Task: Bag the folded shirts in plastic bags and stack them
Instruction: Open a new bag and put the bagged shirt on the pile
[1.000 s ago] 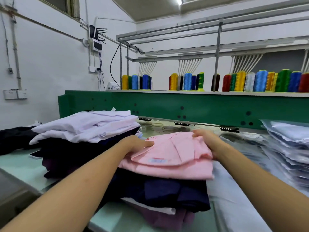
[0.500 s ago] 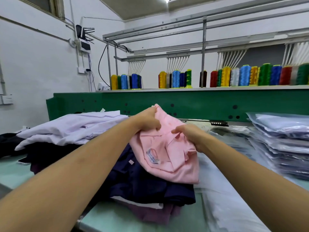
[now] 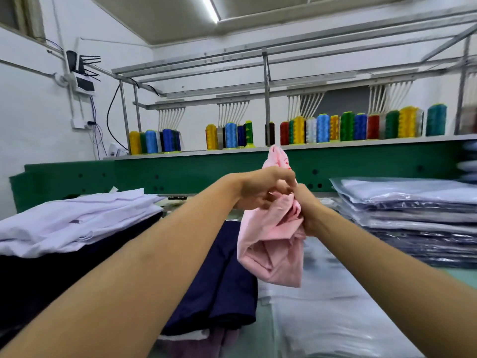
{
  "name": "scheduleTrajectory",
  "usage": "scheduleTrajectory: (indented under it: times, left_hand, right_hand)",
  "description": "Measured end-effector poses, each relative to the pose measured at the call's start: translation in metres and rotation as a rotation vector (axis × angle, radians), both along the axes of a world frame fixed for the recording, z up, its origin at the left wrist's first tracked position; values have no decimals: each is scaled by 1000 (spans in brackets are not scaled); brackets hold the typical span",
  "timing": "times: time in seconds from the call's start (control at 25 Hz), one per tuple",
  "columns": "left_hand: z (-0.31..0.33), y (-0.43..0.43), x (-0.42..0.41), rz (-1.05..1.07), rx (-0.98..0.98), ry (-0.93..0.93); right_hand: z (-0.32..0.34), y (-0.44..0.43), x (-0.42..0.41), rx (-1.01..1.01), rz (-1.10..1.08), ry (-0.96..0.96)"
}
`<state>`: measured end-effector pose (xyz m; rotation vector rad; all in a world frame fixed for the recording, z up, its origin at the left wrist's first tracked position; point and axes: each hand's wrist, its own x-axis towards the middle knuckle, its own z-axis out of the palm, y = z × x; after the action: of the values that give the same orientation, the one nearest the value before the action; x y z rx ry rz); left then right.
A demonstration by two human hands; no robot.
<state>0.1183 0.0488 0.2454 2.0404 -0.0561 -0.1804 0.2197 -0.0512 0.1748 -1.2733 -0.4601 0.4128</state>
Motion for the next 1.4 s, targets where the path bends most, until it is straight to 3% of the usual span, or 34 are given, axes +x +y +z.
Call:
scheduleTrajectory:
  times: [0.24, 0.36, 0.48, 0.6, 0.84, 1.08, 1.24, 1.4]
  left_hand:
    - [-40, -27, 31, 109, -38, -269]
    - [-73, -21, 47, 148, 355, -362]
    - [-119, -21, 61, 4, 881, -181]
    - [-165, -25, 77, -76, 1027, -52]
    - [-189, -27, 102, -187, 1344, -263]
    - [-182, -16, 127, 14, 1590, -376]
    - [-164, -21, 150, 194, 1548, -433]
    - [-148, -12, 172, 286, 1173, -378]
  right_hand:
    - [-12, -70, 38, -203, -302, -81]
    - [-21, -104, 53, -389, -381, -225]
    - [-28, -132, 65, -552, -403, -300]
    - [-31, -150, 72, -669, -393, -395]
    - [-31, -171, 73, -773, -322, -560]
    - [-25, -182, 76, -799, -213, -704]
    - [-14, -189, 76, -749, -114, -822]
    - [-24, -199, 83, -800, 6, -871]
